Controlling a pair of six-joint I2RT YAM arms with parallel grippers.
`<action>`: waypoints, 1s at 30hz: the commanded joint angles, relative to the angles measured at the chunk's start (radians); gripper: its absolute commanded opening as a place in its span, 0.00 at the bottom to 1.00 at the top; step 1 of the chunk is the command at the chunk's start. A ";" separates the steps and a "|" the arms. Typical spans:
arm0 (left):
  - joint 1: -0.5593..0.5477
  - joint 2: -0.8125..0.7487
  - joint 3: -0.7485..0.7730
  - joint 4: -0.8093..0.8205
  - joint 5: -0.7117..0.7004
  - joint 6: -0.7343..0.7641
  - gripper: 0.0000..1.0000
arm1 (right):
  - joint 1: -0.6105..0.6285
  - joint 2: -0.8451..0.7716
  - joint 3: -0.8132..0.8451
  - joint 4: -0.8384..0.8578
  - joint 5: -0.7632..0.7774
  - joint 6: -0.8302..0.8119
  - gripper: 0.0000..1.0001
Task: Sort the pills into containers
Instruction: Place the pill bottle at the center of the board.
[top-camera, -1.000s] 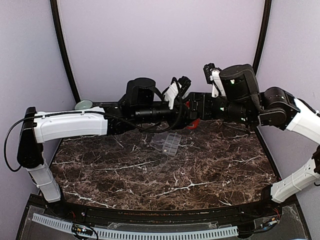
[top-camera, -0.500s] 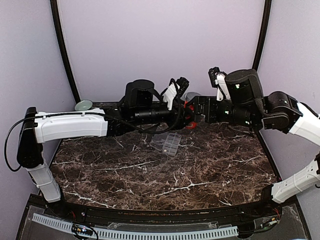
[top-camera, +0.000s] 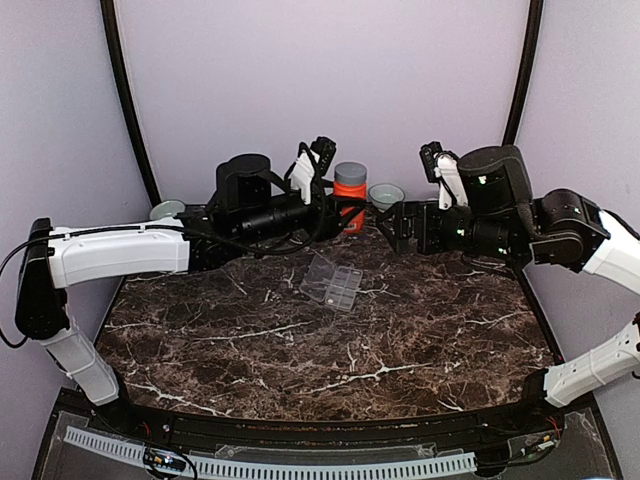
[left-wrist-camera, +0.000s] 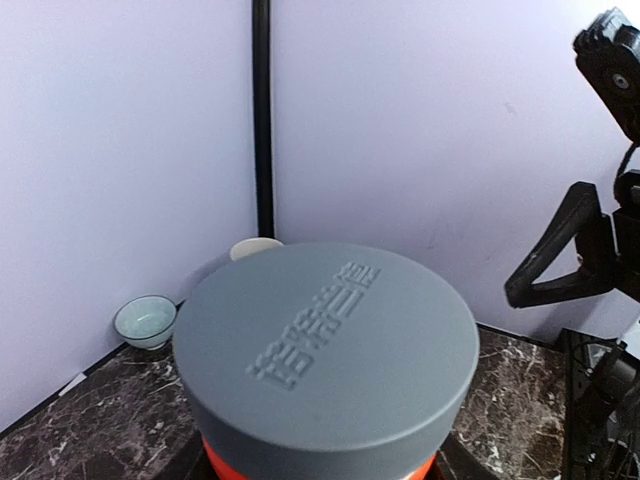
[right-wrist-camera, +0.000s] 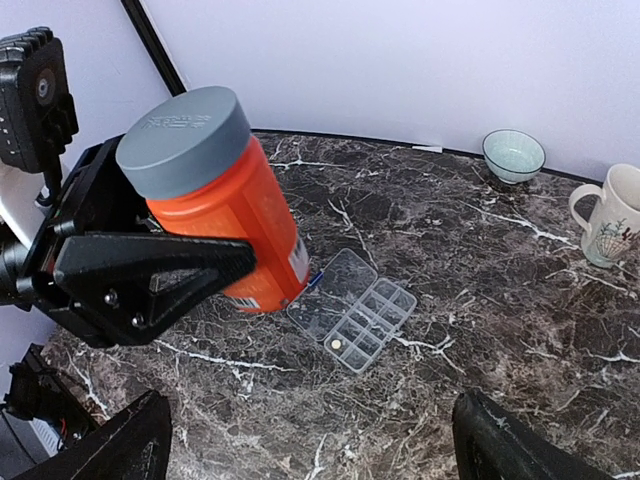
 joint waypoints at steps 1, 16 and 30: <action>0.041 -0.091 -0.099 0.132 -0.124 -0.001 0.00 | -0.023 -0.032 -0.026 0.023 0.016 -0.012 0.98; 0.180 -0.084 -0.470 0.550 -0.333 -0.044 0.00 | -0.130 -0.002 -0.143 0.137 0.002 -0.051 0.98; 0.295 0.127 -0.637 0.903 -0.337 -0.122 0.00 | -0.257 0.094 -0.180 0.250 -0.120 -0.094 0.98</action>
